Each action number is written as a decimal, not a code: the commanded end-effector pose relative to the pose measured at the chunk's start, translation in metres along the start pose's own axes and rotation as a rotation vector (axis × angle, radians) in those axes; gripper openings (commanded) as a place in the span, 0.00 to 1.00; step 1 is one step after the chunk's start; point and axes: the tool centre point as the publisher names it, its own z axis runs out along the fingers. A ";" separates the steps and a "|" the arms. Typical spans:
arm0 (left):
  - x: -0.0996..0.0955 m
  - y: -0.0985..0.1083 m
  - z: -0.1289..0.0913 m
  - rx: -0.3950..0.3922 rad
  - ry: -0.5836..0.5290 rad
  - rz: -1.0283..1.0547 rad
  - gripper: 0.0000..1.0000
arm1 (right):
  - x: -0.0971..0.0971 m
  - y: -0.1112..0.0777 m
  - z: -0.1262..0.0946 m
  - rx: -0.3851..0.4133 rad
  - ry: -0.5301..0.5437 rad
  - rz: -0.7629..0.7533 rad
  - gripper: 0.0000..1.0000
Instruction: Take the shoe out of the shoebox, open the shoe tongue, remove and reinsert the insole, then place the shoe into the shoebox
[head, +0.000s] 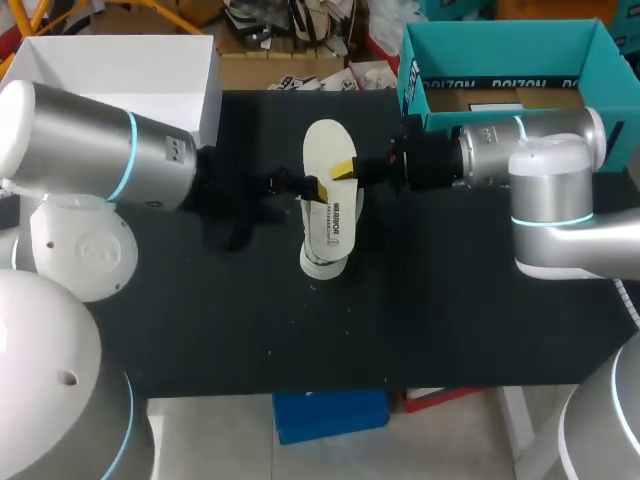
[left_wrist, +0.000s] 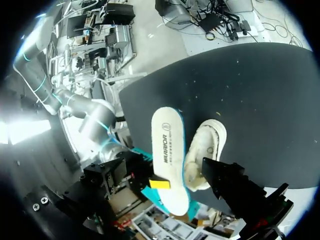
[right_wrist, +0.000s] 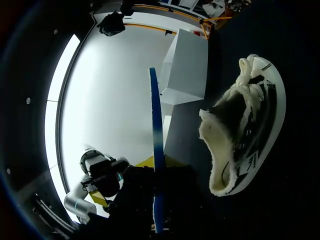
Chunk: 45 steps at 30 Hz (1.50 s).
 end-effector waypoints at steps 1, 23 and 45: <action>-0.005 0.005 0.001 0.040 0.760 0.115 1.00 | 0.000 0.000 0.001 -0.002 -0.002 0.000 0.00; -0.044 0.005 0.012 0.158 0.939 0.003 1.00 | 0.000 0.000 0.001 -0.002 -0.002 0.000 0.00; -0.051 0.001 0.008 0.186 0.872 -0.040 1.00 | 0.000 0.000 0.001 -0.002 -0.002 0.000 0.00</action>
